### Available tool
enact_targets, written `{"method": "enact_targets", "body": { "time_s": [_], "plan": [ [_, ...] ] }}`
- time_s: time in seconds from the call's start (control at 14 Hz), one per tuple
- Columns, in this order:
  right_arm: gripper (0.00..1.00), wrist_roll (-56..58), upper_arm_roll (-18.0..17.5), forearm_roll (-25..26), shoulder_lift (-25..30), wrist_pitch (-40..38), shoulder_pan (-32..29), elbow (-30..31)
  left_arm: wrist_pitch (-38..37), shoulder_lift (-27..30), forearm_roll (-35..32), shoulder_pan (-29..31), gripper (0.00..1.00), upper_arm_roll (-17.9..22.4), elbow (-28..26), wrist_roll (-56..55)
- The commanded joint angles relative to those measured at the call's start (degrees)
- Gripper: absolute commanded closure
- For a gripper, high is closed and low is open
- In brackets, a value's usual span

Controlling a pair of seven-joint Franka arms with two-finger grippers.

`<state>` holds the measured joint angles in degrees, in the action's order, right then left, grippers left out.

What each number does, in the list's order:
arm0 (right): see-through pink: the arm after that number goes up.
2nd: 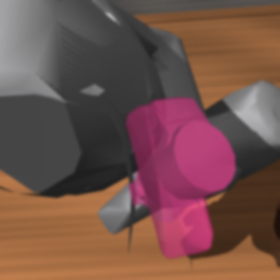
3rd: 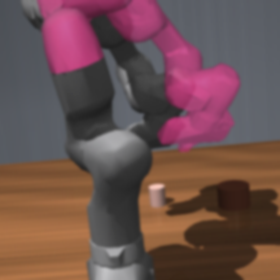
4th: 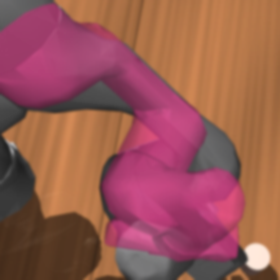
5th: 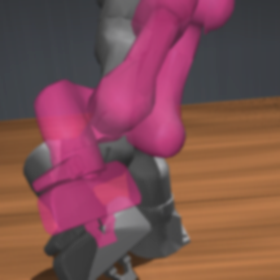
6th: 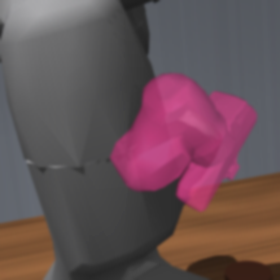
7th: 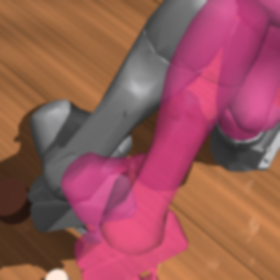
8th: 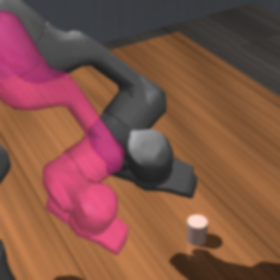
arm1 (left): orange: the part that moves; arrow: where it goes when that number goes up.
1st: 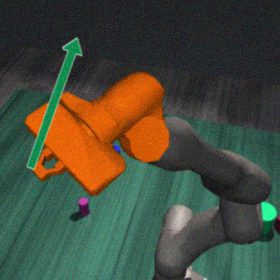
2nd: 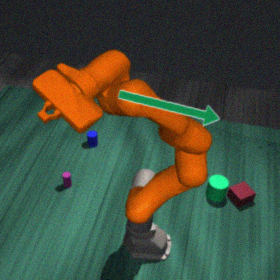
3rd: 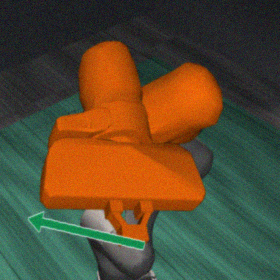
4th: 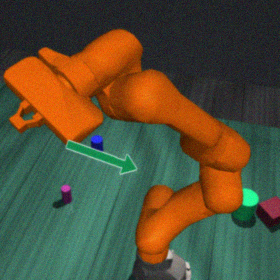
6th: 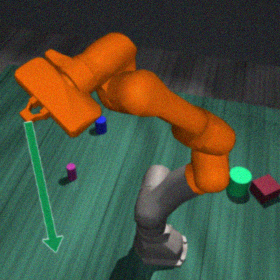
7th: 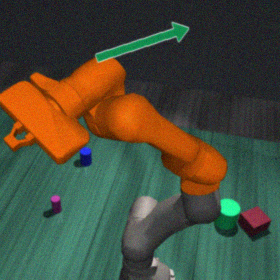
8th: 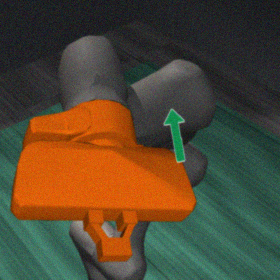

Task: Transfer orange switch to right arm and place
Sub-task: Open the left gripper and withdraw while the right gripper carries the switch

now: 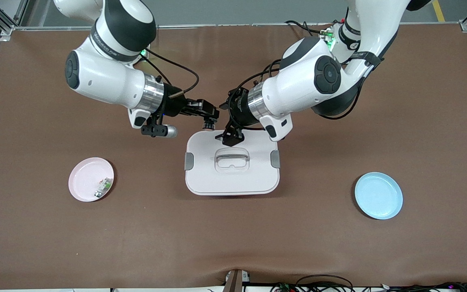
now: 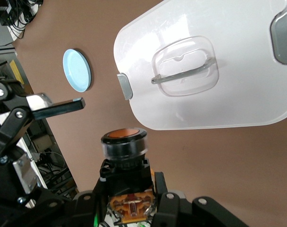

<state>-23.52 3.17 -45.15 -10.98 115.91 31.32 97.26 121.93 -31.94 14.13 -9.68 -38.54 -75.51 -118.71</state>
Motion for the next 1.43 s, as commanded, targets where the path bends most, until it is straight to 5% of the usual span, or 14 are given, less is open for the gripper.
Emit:
{"method": "enact_targets", "body": {
  "time_s": [0.0,0.43,0.71,1.14,1.36],
  "plan": [
    [1.00,3.99,-0.36,6.96,1.92,-5.49,-2.22,0.21,-0.29,0.65,-2.35,-0.08,0.00,-0.04,0.37,-0.55],
    [1.00,24.02,-0.36,24.38,4.56,-17.28,-9.33,0.65,-1.51,1.97,-2.53,3.53,0.00,0.22,0.63,5.94],
    [1.00,39.48,-0.36,36.96,5.70,-18.35,-12.41,1.88,-2.40,4.17,-2.62,6.78,0.00,0.57,0.63,17.62],
    [1.00,67.16,-0.45,42.51,5.00,-12.13,-23.92,5.82,-7.14,4.95,-3.66,14.33,0.00,0.75,0.45,33.08],
    [1.00,76.23,-0.45,42.60,3.26,-7.02,-27.96,7.86,-9.16,4.52,-15.68,14.69,0.00,0.57,0.28,35.39]
  ]
}}
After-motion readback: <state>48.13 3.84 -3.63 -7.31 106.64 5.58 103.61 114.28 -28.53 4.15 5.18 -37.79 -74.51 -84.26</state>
